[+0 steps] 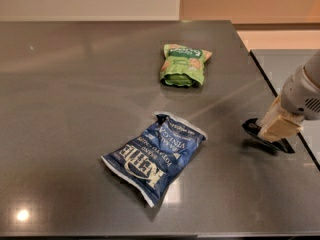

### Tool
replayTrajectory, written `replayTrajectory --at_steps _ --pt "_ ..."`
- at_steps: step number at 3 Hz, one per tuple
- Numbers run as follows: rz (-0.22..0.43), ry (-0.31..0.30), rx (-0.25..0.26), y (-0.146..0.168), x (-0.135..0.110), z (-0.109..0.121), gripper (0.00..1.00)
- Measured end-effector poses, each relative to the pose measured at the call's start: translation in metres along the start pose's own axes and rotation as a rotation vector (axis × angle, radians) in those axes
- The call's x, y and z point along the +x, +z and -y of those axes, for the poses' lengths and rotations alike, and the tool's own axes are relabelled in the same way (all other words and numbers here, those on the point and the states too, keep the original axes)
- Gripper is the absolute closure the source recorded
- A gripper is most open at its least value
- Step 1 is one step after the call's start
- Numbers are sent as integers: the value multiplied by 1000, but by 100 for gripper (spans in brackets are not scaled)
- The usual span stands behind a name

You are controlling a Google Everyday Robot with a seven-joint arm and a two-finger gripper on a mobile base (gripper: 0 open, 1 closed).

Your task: Pick rxbar chocolate

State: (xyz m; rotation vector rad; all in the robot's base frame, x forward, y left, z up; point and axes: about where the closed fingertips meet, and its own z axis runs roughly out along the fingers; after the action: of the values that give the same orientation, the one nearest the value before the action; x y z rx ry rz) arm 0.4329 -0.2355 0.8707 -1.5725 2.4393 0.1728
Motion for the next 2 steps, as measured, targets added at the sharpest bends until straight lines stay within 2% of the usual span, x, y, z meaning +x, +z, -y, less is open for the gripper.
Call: replayTrajectory --at_steps 1,2 --pt "33 -34 -25 -24 -19 -6 100" --pt "83 -78 -46 -65 -43 -12 100"
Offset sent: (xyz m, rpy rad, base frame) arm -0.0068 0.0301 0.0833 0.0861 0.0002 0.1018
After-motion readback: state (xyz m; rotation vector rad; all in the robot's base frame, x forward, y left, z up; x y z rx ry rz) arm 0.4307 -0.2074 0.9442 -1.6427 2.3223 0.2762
